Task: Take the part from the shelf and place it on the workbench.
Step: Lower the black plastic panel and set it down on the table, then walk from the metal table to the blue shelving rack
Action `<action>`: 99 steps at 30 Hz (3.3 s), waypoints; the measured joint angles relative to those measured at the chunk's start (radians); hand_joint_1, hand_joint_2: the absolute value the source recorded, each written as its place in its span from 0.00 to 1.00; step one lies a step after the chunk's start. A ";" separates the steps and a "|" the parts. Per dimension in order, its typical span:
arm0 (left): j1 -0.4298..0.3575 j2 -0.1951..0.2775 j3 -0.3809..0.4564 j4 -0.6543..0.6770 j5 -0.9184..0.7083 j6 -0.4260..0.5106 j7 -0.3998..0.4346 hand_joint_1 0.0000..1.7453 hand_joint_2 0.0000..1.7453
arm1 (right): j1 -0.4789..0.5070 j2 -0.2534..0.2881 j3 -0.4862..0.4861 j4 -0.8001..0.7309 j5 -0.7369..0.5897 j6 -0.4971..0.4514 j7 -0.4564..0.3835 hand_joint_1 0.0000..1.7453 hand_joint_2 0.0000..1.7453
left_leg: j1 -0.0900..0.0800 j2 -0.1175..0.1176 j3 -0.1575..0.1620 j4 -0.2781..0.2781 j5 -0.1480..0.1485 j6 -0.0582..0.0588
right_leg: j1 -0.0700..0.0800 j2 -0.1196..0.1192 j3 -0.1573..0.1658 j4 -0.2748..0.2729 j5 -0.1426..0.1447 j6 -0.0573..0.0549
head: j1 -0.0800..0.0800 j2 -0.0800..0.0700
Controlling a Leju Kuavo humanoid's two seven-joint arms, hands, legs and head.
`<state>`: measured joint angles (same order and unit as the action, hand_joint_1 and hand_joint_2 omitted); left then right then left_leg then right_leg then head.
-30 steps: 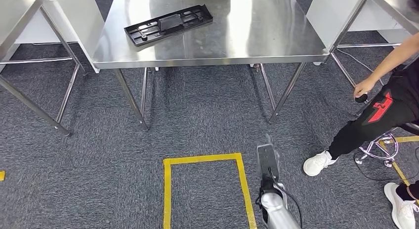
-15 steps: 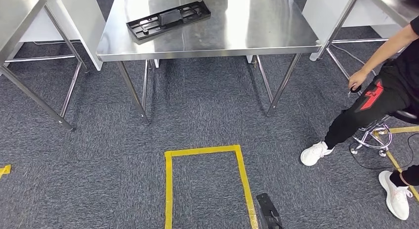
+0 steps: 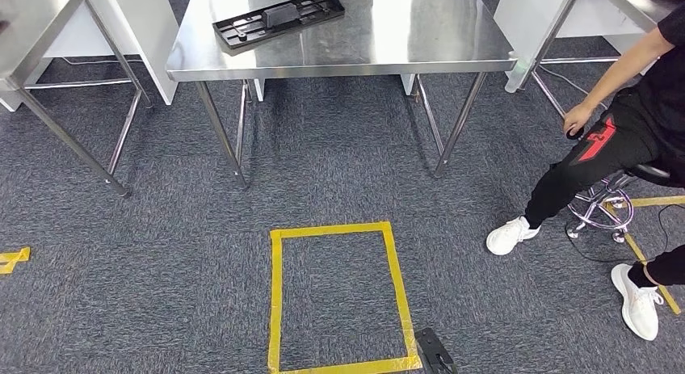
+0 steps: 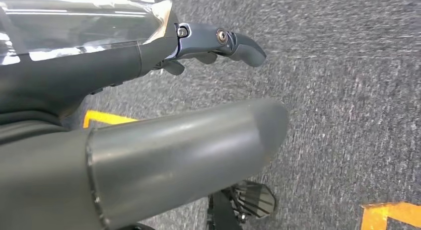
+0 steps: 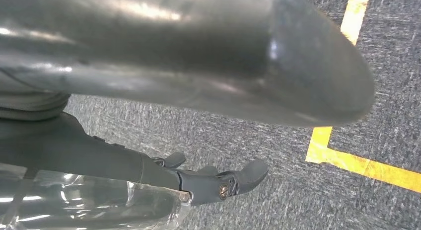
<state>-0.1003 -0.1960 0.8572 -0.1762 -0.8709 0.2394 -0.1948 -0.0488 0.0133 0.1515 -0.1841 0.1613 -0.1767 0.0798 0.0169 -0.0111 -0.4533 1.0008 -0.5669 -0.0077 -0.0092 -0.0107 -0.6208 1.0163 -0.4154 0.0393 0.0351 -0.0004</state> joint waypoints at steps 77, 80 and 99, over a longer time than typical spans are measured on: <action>0.001 -0.006 -0.004 0.004 -0.027 0.025 0.002 0.00 0.00 | 0.005 -0.003 0.008 0.023 0.018 -0.014 0.039 0.00 0.00 | -0.002 0.113 -0.076 0.006 0.065 0.021 | -0.005 -0.051 0.076 -0.016 -0.065 0.030 | 0.008 0.000; 0.000 -0.008 -0.004 0.004 -0.027 0.029 0.001 0.00 0.00 | 0.011 -0.003 0.008 0.023 0.021 -0.013 0.046 0.00 0.00 | 0.004 0.097 -0.076 0.017 0.050 0.003 | -0.014 -0.020 0.072 -0.021 -0.057 0.007 | 0.006 0.000; 0.012 -0.005 -0.003 0.006 -0.029 0.043 -0.007 0.00 0.00 | 0.009 0.005 0.011 0.024 0.038 0.000 0.064 0.00 0.00 | 0.012 0.014 -0.099 0.027 0.062 0.041 | -0.010 0.028 -0.086 0.216 -0.138 0.019 | 0.008 0.000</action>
<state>-0.0884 -0.2013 0.8540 -0.1705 -0.8997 0.2829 -0.2014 -0.0397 0.0184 0.1624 -0.1598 0.1997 -0.1770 0.1441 0.0291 0.0024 -0.5522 1.0282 -0.5054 0.0334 -0.0196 0.0175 -0.7067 1.2319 -0.5531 0.0583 0.0432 -0.0004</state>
